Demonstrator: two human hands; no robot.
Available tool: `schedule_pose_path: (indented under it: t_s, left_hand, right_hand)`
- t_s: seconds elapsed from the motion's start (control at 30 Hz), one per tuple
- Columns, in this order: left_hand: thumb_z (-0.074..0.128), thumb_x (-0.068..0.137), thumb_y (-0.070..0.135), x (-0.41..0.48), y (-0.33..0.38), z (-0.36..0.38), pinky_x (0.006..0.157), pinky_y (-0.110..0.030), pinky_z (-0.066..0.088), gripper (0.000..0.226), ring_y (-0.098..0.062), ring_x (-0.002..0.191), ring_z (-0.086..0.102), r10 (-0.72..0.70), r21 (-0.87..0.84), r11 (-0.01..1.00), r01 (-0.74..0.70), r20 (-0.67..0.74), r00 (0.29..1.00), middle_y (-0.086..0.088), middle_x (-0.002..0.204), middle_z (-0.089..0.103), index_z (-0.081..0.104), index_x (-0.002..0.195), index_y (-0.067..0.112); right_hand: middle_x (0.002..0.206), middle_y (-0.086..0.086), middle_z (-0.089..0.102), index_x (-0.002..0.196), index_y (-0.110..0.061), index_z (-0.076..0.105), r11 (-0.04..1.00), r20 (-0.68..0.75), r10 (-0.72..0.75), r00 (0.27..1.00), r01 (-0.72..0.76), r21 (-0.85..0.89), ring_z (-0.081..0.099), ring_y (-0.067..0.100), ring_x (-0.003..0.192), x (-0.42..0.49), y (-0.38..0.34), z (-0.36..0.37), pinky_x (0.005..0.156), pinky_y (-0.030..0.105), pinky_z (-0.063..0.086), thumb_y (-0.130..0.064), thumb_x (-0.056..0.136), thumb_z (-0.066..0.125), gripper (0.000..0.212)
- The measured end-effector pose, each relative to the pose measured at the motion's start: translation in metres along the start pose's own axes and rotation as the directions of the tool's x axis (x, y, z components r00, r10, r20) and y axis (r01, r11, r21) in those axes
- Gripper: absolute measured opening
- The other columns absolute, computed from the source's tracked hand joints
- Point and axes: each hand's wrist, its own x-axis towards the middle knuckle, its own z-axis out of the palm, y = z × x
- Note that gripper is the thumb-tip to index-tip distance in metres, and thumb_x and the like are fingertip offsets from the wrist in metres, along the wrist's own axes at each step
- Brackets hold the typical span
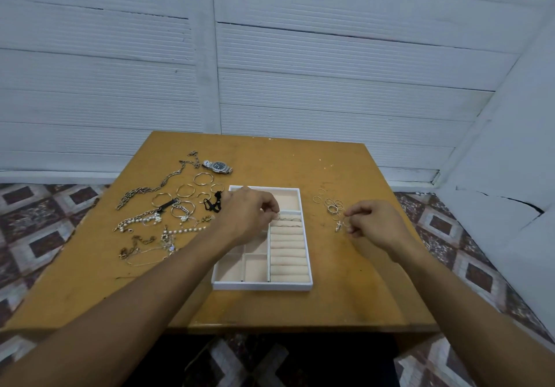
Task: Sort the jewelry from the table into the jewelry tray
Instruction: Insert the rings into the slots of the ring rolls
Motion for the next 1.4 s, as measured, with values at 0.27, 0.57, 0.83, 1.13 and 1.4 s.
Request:
schedule_pose_path:
  t_s: [0.27, 0.57, 0.83, 1.13, 1.4]
  left_hand:
    - [0.068, 0.084, 0.034, -0.006, 0.001, 0.002, 0.088, -0.034, 0.031, 0.005, -0.007, 0.091, 0.056, 0.0, -0.02, 1.0, 0.0, 0.006, 1.0, 0.015, 0.079, 0.065, 0.071, 0.086, 0.03]
    - [0.065, 0.086, 0.033, -0.014, 0.004, 0.008, 0.09, -0.035, 0.032, 0.008, -0.01, 0.097, 0.057, 0.05, -0.009, 0.999, -0.05, -0.008, 0.999, 0.012, 0.086, 0.071, 0.072, 0.089, 0.03]
    - [0.059, 0.091, 0.034, -0.021, 0.002, 0.008, 0.072, -0.031, 0.014, 0.013, -0.008, 0.106, 0.048, 0.139, 0.126, 0.982, -0.144, 0.042, 0.989, 0.013, 0.094, 0.07, 0.07, 0.097, 0.032]
    - [0.053, 0.094, 0.024, -0.027, -0.003, 0.005, 0.087, -0.033, 0.023, 0.024, -0.011, 0.115, 0.045, 0.187, 0.206, 0.959, -0.196, 0.063, 0.98, 0.015, 0.11, 0.064, 0.07, 0.106, 0.036]
    - [0.058, 0.092, 0.024, -0.03, -0.009, 0.009, 0.089, -0.034, 0.023, 0.027, -0.01, 0.119, 0.04, 0.217, 0.208, 0.952, -0.227, 0.07, 0.974, 0.017, 0.114, 0.058, 0.07, 0.108, 0.041]
  right_hand:
    - [0.068, 0.01, 0.072, 0.082, -0.01, 0.07, 0.999, -0.052, -0.035, 0.998, 0.033, -0.035, 0.067, 0.02, 0.063, -0.002, -0.002, 0.007, 0.069, 0.029, 0.057, 0.0, 0.081, 0.059, 0.015]
    - [0.073, 0.014, 0.071, 0.084, -0.006, 0.069, 0.993, 0.024, -0.094, 0.995, 0.092, 0.08, 0.067, 0.018, 0.063, -0.011, -0.013, 0.022, 0.07, 0.028, 0.058, 0.001, 0.084, 0.062, 0.009]
    - [0.07, 0.008, 0.072, 0.081, -0.011, 0.069, 0.992, 0.057, -0.116, 0.992, 0.113, 0.056, 0.069, 0.019, 0.066, -0.016, -0.019, 0.036, 0.07, 0.029, 0.059, -0.002, 0.084, 0.062, 0.011]
    - [0.071, 0.011, 0.071, 0.083, -0.007, 0.069, 0.99, 0.073, -0.136, 0.988, 0.133, 0.049, 0.07, 0.024, 0.07, -0.022, -0.021, 0.042, 0.071, 0.032, 0.06, 0.001, 0.084, 0.061, 0.011]
    - [0.072, 0.01, 0.07, 0.079, -0.01, 0.069, 0.983, 0.078, -0.182, 0.98, 0.18, 0.027, 0.068, 0.018, 0.064, -0.023, -0.024, 0.05, 0.072, 0.035, 0.059, 0.0, 0.082, 0.062, 0.013]
